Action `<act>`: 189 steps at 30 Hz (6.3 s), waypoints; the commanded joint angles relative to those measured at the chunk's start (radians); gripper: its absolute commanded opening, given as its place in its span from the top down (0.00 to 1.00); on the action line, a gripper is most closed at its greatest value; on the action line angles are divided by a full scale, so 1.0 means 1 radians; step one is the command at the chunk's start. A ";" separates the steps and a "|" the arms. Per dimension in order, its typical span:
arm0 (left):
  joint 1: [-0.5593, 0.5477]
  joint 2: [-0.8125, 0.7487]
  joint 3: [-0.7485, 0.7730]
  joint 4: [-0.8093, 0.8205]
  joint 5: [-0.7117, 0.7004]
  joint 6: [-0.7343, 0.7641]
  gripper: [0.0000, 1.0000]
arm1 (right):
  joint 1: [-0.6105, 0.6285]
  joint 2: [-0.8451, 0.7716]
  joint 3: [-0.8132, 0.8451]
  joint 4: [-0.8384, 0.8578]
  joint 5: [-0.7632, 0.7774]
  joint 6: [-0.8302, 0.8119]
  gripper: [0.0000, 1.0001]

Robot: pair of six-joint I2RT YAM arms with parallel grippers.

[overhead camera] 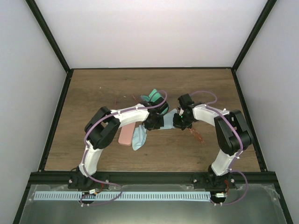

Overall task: Organize the sunglasses
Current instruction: Adjust the glasses cleaning cloth at the center of the board.

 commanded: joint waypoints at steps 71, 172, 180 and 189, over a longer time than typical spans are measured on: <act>-0.009 -0.192 -0.070 -0.097 0.020 0.031 0.96 | 0.020 -0.315 -0.060 -0.139 -0.054 0.034 0.99; -0.032 0.206 0.382 -0.222 0.067 0.275 0.49 | -0.019 -0.214 -0.003 -0.137 0.156 0.009 0.99; -0.026 0.196 0.266 -0.178 0.044 0.293 0.49 | -0.021 -0.183 0.025 -0.135 0.153 0.017 0.98; -0.021 0.145 0.114 -0.154 0.029 0.338 0.49 | -0.020 -0.226 -0.015 -0.156 0.125 0.020 0.96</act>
